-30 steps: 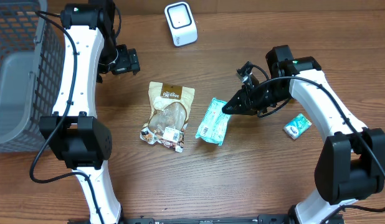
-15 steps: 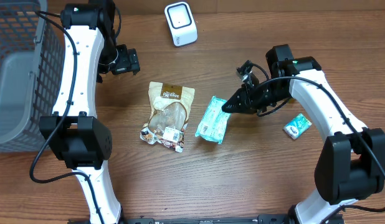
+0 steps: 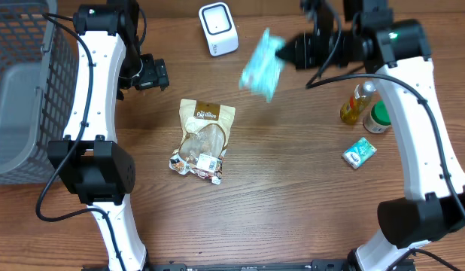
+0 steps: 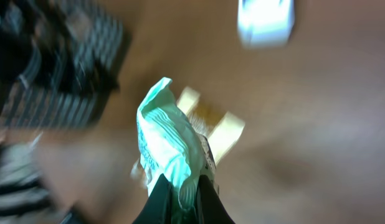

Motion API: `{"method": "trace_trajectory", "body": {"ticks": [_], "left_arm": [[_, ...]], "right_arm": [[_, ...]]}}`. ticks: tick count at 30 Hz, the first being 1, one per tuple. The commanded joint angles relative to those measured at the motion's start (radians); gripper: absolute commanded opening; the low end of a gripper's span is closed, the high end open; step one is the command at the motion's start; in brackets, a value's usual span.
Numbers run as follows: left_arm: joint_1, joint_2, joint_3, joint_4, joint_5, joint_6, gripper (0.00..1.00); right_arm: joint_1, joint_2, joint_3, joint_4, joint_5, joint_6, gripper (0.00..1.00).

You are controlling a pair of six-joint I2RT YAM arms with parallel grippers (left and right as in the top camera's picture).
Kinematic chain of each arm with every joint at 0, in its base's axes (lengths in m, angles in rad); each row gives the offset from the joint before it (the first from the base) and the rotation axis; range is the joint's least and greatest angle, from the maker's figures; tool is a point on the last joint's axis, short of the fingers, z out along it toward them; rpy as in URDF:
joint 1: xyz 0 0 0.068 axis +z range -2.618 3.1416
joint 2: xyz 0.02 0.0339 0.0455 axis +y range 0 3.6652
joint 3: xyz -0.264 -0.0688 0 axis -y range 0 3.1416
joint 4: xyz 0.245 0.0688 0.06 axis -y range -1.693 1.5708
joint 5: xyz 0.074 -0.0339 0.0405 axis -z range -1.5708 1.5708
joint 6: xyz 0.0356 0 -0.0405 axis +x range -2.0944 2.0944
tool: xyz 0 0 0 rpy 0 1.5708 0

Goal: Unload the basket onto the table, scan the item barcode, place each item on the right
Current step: 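Hold the wipes pack under the white scanner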

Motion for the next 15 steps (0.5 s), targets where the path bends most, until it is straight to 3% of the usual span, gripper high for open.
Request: {"method": "trace_trajectory", "body": {"ticks": [1, 6, 15], "left_arm": [[-0.001, -0.013, 0.014, -0.001, -0.013, 0.011, 0.99], [-0.001, -0.013, 0.014, 0.000, -0.013, 0.011, 1.00], [-0.001, -0.013, 0.014, 0.000, -0.013, 0.011, 0.99]], "right_arm": [[0.059, -0.030, 0.141, 0.109, 0.269, 0.016, 0.04], [0.193, -0.018, 0.125, 0.362, 0.495, -0.093, 0.04], [0.307, 0.158, 0.119, 0.560, 0.735, -0.480, 0.04]]}}
